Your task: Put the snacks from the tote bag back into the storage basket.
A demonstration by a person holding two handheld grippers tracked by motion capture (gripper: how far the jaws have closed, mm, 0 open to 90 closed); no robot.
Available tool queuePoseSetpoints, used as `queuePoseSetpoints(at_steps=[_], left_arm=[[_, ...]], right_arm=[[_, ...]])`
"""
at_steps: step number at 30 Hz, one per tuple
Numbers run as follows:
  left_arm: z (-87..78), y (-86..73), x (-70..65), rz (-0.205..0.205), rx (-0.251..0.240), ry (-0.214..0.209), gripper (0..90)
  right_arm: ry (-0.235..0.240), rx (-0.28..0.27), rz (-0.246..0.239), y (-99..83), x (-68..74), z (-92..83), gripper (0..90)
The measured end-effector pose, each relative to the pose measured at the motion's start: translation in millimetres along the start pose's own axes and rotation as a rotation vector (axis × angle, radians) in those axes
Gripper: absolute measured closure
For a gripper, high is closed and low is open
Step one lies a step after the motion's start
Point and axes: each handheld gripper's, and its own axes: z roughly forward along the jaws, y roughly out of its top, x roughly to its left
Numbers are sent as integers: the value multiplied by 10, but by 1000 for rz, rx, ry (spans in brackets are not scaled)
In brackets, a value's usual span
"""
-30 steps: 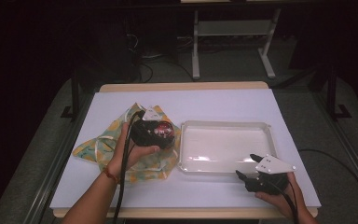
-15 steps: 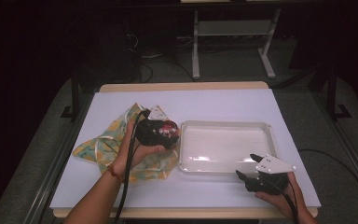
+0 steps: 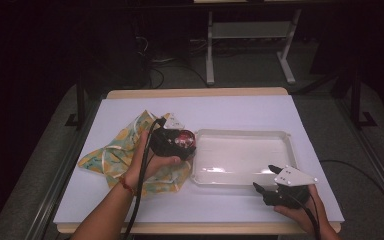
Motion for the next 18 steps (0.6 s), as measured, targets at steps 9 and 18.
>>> queuePoseSetpoints(at_steps=[9, 18], left_arm=[[31, 7, -21, 0, -6, -11, 255], [78, 40, -57, 5, -6, -20, 255]], right_arm=[[1, 1, -1, -2, 2, 1, 250], [0, 0, -1, 0, 1, -3, 250]])
